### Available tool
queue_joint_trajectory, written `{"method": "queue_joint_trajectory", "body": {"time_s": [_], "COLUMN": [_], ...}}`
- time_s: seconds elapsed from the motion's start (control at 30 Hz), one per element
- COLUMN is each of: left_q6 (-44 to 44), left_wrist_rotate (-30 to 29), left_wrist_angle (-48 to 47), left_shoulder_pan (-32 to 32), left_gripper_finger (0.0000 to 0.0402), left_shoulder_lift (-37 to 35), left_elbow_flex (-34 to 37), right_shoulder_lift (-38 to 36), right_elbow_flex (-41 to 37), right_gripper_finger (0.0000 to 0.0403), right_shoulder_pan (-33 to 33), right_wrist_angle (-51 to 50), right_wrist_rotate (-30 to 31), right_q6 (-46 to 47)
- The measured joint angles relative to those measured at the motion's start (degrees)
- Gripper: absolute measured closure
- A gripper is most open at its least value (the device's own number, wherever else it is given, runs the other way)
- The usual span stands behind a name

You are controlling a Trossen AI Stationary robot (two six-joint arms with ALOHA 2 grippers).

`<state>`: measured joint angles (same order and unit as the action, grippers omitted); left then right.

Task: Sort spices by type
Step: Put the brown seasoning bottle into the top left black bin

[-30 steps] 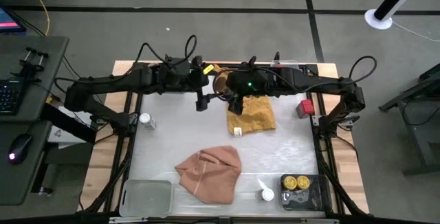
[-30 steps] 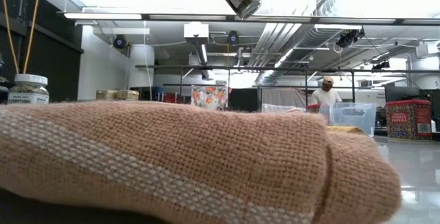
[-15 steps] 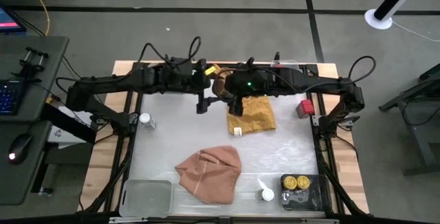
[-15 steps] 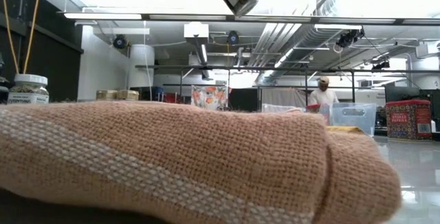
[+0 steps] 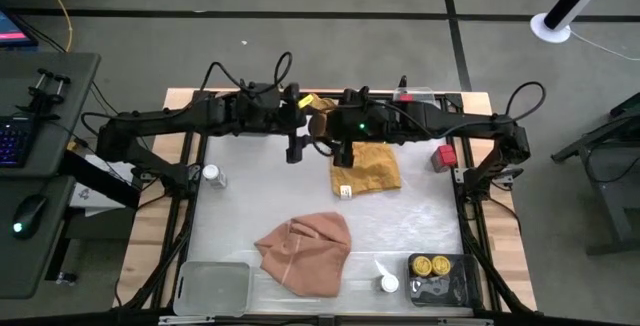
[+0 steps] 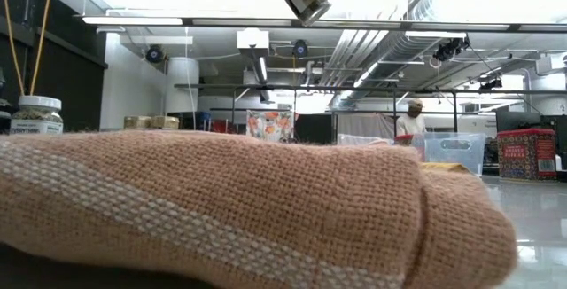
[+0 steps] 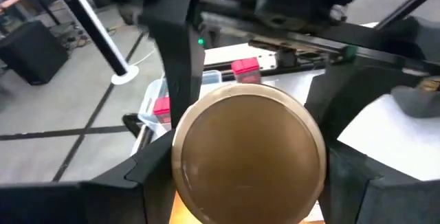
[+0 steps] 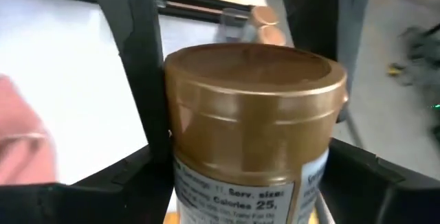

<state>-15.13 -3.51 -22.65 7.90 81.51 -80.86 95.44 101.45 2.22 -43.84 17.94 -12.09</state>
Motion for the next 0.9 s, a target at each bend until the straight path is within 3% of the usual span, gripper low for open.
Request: {"method": "queue_joint_trajectory", "body": {"time_s": [0.2, 0.33, 0.57, 0.67, 0.8, 0.9], "left_q6": [-0.01, -0.10, 8.22, 11.33, 13.08, 13.47], "left_wrist_rotate": [-3.18, -8.36, -21.15, -19.23, -13.59, -10.16], "left_wrist_angle": [-2.44, -9.50, -27.05, -32.04, -29.16, -26.32], "left_shoulder_pan": [2.06, 4.15, 12.88, 20.04, 29.24, 33.58], "left_gripper_finger": [0.0164, 0.0164, 0.0164, 0.0164, 0.0164, 0.0164], "left_shoulder_lift": [-1.63, -3.74, -5.75, -5.01, -2.61, -0.58], "left_elbow_flex": [0.00, 0.09, 0.68, 3.66, 6.29, 6.24], "right_shoulder_lift": [0.00, -0.33, -0.98, -1.07, -1.07, -1.07], "right_elbow_flex": [0.11, 0.17, 0.24, 0.24, -0.21, -0.97], "right_gripper_finger": [0.0093, 0.0092, 0.0091, 0.0091, 0.0091, 0.0091], "right_shoulder_pan": [-1.49, -0.90, 2.89, 5.07, 6.93, 7.16], "right_wrist_angle": [0.35, -1.51, -10.53, -13.87, -14.57, -14.26], "right_wrist_rotate": [12.72, 16.99, 14.02, 10.04, 3.85, 2.45], "right_q6": [-4.00, -3.98, 8.50, 14.51, 19.07, 21.11]}}
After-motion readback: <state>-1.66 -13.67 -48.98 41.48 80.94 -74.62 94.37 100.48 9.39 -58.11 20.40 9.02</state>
